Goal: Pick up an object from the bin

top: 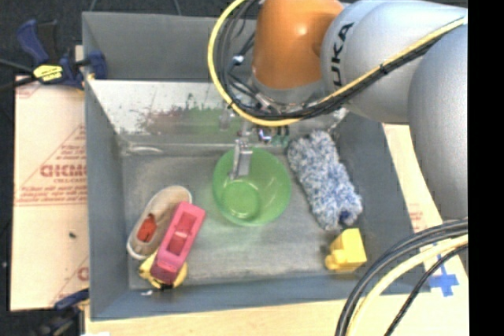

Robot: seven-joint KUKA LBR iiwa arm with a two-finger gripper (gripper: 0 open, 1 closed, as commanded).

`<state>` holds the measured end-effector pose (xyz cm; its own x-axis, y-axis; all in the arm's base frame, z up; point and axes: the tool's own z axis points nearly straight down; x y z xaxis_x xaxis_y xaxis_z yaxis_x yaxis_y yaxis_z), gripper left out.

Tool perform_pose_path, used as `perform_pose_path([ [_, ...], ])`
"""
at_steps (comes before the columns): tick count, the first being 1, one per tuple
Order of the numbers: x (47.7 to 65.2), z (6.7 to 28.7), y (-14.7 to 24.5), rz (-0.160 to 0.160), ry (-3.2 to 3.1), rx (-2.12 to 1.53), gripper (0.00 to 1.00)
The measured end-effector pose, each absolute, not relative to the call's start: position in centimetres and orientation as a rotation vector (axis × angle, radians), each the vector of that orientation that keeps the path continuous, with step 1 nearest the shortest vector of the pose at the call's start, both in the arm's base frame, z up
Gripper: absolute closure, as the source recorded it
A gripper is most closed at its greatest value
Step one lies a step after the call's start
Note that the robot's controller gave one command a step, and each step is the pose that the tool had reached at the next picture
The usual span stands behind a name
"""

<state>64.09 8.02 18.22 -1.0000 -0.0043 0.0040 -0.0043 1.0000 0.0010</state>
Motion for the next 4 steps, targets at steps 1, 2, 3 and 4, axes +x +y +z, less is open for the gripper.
perform_pose_path([
  [1,64.2,18.8,8.0,-0.003,-3.146,0.003,0.00],
  [2,65.6,7.5,5.2,-0.001,-3.134,0.303,0.00],
  [3,65.4,7.2,5.7,0.000,-3.116,0.500,0.00],
  [4,65.7,6.8,4.9,-0.003,-3.137,0.310,0.00],
])
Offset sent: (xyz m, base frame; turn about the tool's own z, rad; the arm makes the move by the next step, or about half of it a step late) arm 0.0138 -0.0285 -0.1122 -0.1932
